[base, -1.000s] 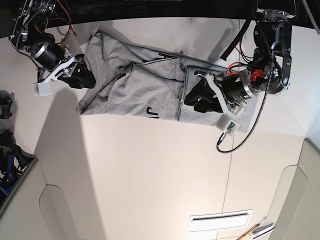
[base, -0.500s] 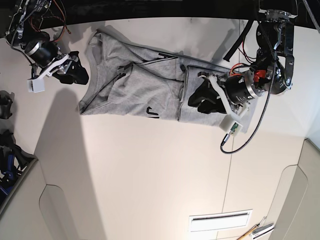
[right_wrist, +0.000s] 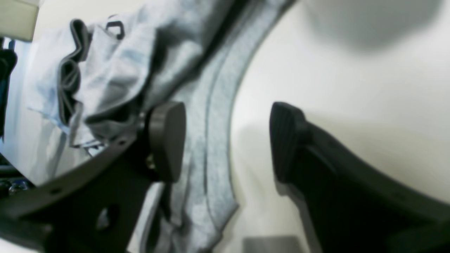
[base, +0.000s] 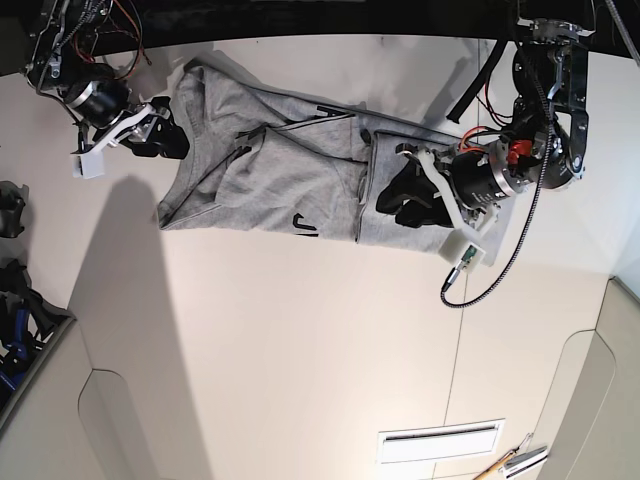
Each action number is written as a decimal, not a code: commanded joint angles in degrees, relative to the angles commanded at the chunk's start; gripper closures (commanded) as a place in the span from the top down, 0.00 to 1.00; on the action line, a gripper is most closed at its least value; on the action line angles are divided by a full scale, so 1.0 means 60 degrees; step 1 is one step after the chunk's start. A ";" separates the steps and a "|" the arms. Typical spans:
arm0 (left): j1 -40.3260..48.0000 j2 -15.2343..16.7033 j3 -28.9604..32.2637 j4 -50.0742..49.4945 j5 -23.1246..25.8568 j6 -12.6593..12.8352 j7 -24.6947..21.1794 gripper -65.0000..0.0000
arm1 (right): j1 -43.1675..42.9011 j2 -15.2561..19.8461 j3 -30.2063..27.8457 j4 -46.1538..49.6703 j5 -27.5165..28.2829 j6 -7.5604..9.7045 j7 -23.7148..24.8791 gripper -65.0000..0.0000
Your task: Fold the T-shirt properly
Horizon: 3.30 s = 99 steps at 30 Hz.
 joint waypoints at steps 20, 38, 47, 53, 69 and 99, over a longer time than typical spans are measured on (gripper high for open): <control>-0.0004 -0.0004 0.0000 0.0000 0.0062 0.0000 0.0066 0.43 | 0.0820 -0.1443 -0.1162 -0.0382 -0.0058 0.0029 0.0098 0.57; 0.0047 0.0004 -0.2736 -0.0055 -0.0437 0.0000 0.1009 0.34 | 0.0852 -0.0474 -0.0954 -0.0175 -0.0237 0.0211 0.0193 0.00; 0.1045 0.0029 -0.3249 -0.1020 -0.1268 0.0000 0.0845 0.34 | 0.0852 0.1005 0.0390 -0.0124 -0.0164 0.0211 0.0186 0.00; 0.1610 0.0783 -0.3238 -0.1024 -0.1395 0.0000 0.0845 0.34 | 0.0973 0.2164 0.0670 -0.0015 -0.0087 0.0200 0.0175 0.00; 0.1606 0.2433 -0.1942 -0.2065 -0.0372 0.0000 0.0157 0.34 | 0.3260 0.1621 -0.0131 0.1756 0.0393 0.0175 -0.1166 0.00; 0.1585 0.2430 -0.2455 -0.2018 -0.2014 0.0000 0.1249 0.34 | 0.3869 -0.1111 -0.8258 0.0375 -0.3632 0.0058 0.0535 0.61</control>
